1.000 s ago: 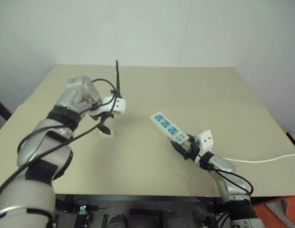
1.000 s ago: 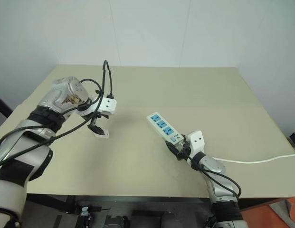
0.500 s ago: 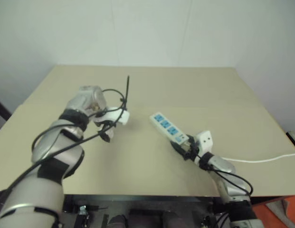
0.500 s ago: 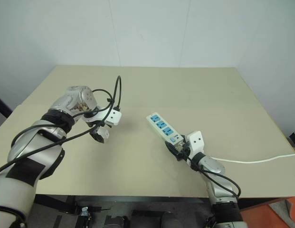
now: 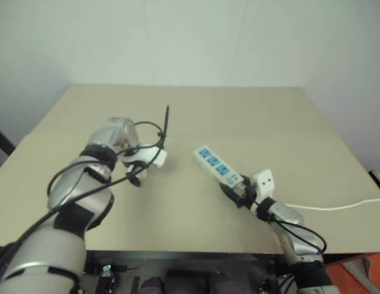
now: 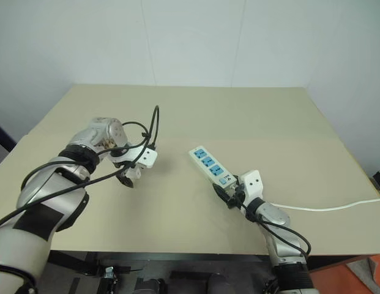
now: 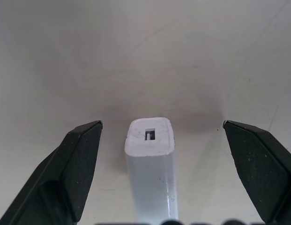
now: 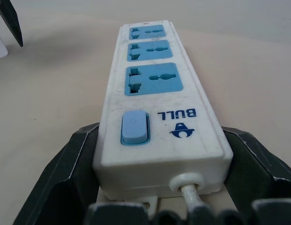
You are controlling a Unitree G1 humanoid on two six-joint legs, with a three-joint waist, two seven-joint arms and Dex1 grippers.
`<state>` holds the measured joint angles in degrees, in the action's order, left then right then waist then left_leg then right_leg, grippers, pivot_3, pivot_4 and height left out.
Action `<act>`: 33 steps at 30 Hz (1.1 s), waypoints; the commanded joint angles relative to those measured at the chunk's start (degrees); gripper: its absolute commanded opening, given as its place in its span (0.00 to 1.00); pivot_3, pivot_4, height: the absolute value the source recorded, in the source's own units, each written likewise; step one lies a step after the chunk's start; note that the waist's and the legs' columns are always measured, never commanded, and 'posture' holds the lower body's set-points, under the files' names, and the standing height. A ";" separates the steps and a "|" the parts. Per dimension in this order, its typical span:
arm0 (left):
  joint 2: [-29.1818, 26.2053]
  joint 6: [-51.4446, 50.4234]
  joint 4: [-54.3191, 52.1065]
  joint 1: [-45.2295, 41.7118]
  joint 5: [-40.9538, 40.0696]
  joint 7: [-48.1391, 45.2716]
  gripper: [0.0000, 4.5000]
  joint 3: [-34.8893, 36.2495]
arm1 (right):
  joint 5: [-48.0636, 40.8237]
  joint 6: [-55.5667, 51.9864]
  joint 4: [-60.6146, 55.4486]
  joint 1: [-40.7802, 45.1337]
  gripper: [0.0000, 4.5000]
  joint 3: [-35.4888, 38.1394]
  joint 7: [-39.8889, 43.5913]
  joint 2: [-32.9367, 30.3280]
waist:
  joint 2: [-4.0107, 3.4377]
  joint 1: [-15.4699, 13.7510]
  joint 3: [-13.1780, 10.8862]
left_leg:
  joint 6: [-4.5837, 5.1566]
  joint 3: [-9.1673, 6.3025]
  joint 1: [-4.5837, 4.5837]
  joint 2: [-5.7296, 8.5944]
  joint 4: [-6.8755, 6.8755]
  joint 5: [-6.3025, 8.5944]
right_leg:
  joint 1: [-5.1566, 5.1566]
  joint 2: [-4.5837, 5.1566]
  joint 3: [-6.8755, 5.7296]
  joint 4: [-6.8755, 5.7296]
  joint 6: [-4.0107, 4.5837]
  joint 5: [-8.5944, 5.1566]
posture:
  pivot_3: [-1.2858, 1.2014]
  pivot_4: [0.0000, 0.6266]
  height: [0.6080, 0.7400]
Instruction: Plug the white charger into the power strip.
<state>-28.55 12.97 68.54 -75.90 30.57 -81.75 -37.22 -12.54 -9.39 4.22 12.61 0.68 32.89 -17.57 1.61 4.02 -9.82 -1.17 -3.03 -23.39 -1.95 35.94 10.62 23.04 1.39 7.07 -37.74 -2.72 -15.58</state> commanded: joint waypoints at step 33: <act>-0.13 -11.73 -7.33 -1.80 -32.21 -6.75 0.23 35.19 | -1.96 1.76 9.23 9.27 0.76 -5.26 20.09 -5.90 | 0.01 1.61 0.01 | 0.00 -0.02 0.20 0.00 0.08 -0.01 | -0.11 -0.01 0.00 -0.25 -0.05 -0.03 | 0.52 0.24 1.00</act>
<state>-27.95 3.78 63.10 -79.16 2.14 -88.56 -5.18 -13.79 -9.05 11.89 20.44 -2.89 48.44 -23.16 1.62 5.63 -9.80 -1.16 -3.07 -23.15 -1.96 36.01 10.61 22.91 1.36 7.07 -38.02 -2.77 -15.60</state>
